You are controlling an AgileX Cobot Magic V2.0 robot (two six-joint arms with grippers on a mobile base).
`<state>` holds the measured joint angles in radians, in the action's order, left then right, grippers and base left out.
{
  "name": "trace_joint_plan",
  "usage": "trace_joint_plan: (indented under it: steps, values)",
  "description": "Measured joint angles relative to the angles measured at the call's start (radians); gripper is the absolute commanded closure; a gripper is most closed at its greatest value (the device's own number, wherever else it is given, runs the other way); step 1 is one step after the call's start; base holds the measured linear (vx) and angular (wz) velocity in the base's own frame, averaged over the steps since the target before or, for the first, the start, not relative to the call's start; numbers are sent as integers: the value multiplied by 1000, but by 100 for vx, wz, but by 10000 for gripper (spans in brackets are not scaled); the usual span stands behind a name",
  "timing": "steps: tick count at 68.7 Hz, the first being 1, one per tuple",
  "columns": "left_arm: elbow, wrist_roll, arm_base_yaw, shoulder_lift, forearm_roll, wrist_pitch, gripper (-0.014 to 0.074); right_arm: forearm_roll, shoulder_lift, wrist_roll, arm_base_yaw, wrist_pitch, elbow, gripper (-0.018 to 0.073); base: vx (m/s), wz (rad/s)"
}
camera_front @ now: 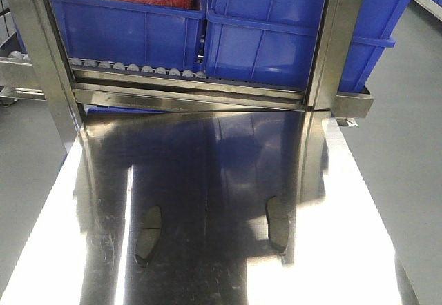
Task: Move and align brake pads A on conveyor
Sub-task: 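Turn the base to face the stainless steel table with brake pads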
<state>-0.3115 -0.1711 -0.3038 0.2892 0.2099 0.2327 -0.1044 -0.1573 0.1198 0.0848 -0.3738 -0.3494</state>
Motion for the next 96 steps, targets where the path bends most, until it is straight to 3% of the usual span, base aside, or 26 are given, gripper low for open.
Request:
trace_joint_plan:
  steps: [77, 96]
  values:
    - [0, 0, 0, 0, 0, 0, 157, 0, 0, 0, 0, 0, 0, 127, 0, 0]
    - [0, 0, 0, 0, 0, -49, 157, 0, 0, 0, 0, 0, 0, 127, 0, 0]
